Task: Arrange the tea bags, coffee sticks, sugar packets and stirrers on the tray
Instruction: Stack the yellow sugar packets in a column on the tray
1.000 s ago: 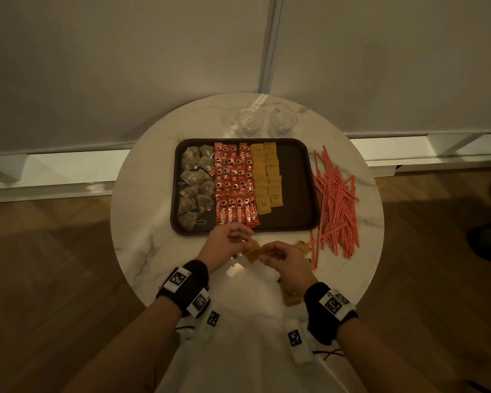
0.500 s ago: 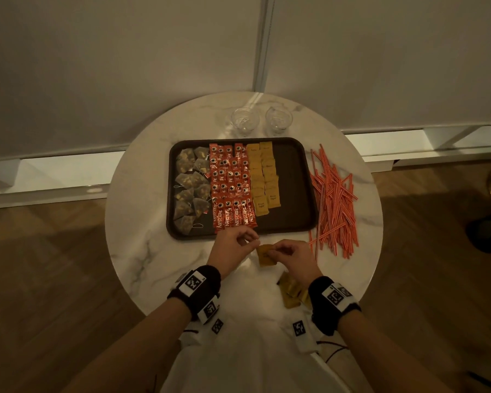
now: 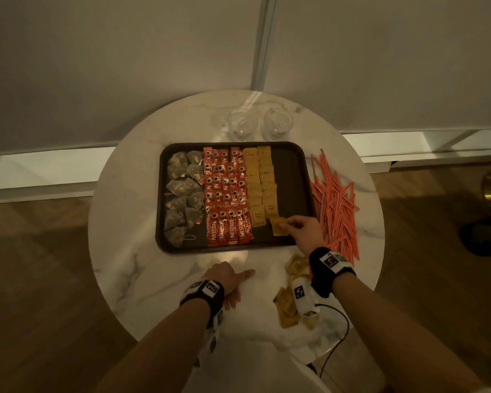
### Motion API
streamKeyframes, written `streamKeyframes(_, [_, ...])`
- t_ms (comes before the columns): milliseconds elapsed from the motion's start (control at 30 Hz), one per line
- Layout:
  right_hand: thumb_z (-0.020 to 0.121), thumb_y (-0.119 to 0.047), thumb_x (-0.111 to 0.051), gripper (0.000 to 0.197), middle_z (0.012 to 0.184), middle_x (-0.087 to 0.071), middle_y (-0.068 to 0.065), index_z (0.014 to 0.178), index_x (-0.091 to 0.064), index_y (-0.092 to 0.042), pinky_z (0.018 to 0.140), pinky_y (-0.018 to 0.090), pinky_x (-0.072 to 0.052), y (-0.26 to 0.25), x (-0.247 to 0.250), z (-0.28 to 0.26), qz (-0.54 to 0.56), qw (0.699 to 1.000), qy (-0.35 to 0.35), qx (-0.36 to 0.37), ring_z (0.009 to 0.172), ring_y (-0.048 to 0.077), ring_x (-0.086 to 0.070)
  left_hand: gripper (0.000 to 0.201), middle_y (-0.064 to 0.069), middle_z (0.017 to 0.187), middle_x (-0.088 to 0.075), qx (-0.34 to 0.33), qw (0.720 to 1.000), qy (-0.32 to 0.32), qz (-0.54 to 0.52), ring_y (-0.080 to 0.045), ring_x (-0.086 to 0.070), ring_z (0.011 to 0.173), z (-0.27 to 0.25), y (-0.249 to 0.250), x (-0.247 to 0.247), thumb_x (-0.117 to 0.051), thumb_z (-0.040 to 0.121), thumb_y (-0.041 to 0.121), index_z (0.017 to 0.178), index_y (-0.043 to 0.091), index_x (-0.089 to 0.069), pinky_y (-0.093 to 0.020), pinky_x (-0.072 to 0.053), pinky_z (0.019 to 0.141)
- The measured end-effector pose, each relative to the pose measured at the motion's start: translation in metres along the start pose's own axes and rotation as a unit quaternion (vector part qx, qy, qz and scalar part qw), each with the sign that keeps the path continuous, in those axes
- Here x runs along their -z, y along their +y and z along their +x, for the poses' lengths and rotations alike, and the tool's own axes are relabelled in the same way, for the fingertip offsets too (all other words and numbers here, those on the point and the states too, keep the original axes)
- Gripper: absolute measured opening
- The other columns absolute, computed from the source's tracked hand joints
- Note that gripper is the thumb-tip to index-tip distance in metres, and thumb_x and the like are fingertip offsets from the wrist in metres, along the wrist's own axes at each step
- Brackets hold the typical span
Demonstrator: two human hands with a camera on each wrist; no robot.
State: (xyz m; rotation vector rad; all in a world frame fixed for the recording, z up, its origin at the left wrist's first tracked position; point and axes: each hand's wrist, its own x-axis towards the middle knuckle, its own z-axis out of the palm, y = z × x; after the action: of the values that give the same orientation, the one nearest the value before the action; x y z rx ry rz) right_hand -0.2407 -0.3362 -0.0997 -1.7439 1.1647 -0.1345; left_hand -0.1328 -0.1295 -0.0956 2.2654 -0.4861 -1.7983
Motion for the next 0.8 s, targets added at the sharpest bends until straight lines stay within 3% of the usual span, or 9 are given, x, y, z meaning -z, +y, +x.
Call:
streamKeyframes(100, [0.085, -0.022, -0.076, 0.01, 0.089, -0.073, 0.001, 0.089, -0.075, -0.014, 0.081, 0.028, -0.053, 0.001, -0.006, 0.016, 0.01, 1.0, -0.001, -0.015, 0.087, 0.015, -0.068, 0.075, -0.005, 0.058, -0.071, 0.013, 0.999, 0.023, 0.023, -0.015, -0.064, 0.045, 0.003, -0.002, -0.002, -0.048, 0.084, 0.076, 0.057, 0.01, -0.07, -0.025, -0.057, 0.062])
streamKeyframes(200, [0.082, -0.021, -0.079, 0.008, 0.09, -0.073, 0.004, 0.088, -0.077, -0.014, 0.08, 0.028, -0.054, 0.0, -0.011, 0.026, 0.019, 1.0, 0.02, -0.013, 0.087, 0.018, -0.068, 0.073, -0.001, 0.054, -0.069, 0.021, 0.998, 0.037, 0.036, -0.013, -0.064, 0.044, 0.006, -0.001, -0.002, -0.048, 0.082, 0.079, 0.055, 0.014, -0.069, -0.024, -0.056, 0.06])
streamKeyframes(300, [0.081, -0.017, -0.08, 0.011, 0.091, -0.071, 0.007, 0.08, -0.073, -0.026, 0.075, 0.023, -0.051, 0.001, -0.015, 0.031, 0.028, 0.999, 0.042, -0.002, 0.082, 0.015, -0.065, 0.074, 0.0, 0.053, -0.069, 0.023, 0.999, 0.03, 0.036, -0.012, -0.065, 0.045, 0.009, -0.001, -0.001, -0.048, 0.081, 0.08, 0.056, 0.014, -0.069, -0.024, -0.056, 0.06])
streamKeyframes(400, [0.081, -0.016, -0.08, 0.007, 0.091, -0.07, 0.007, 0.085, -0.075, -0.021, 0.071, 0.019, -0.049, 0.002, -0.019, 0.032, 0.043, 0.997, 0.067, 0.006, 0.078, 0.01, -0.063, 0.075, 0.001, 0.052, -0.068, 0.022, 0.999, 0.031, 0.039, -0.012, -0.065, 0.044, 0.012, 0.0, -0.002, -0.046, 0.081, 0.082, 0.055, 0.015, -0.068, -0.022, -0.053, 0.056])
streamKeyframes(533, [0.079, -0.018, -0.082, 0.011, 0.087, -0.068, 0.007, 0.088, -0.078, -0.016, 0.073, 0.031, -0.053, 0.006, -0.029, 0.031, 0.036, 0.993, 0.108, 0.009, 0.077, 0.015, -0.064, 0.076, 0.001, 0.051, -0.068, 0.025, 0.999, 0.031, 0.036, -0.01, -0.063, 0.042, 0.015, -0.004, -0.003, -0.045, 0.079, 0.083, 0.056, 0.014, -0.069, -0.022, -0.051, 0.056])
streamKeyframes(667, [0.076, -0.016, -0.084, 0.018, 0.087, -0.069, 0.005, 0.08, -0.074, -0.03, 0.074, 0.031, -0.055, 0.003, -0.036, 0.035, 0.082, 0.987, 0.14, -0.009, 0.078, 0.012, -0.066, 0.073, 0.001, 0.047, -0.065, 0.036, 0.999, 0.015, 0.028, -0.009, -0.058, 0.037, 0.021, -0.003, -0.003, -0.045, 0.084, 0.078, 0.054, 0.015, -0.064, -0.022, -0.05, 0.055])
streamKeyframes(800, [0.072, -0.032, -0.085, 0.018, 0.079, -0.065, 0.003, 0.081, -0.071, -0.038, 0.076, 0.046, -0.055, 0.009, -0.041, 0.038, 0.047, 0.988, 0.146, -0.019, 0.078, 0.026, -0.063, 0.069, 0.002, 0.043, -0.06, 0.044, 0.999, 0.016, 0.007, -0.007, -0.053, 0.032, 0.024, -0.004, -0.007, -0.049, 0.086, 0.073, 0.052, 0.013, -0.062, -0.019, -0.043, 0.049])
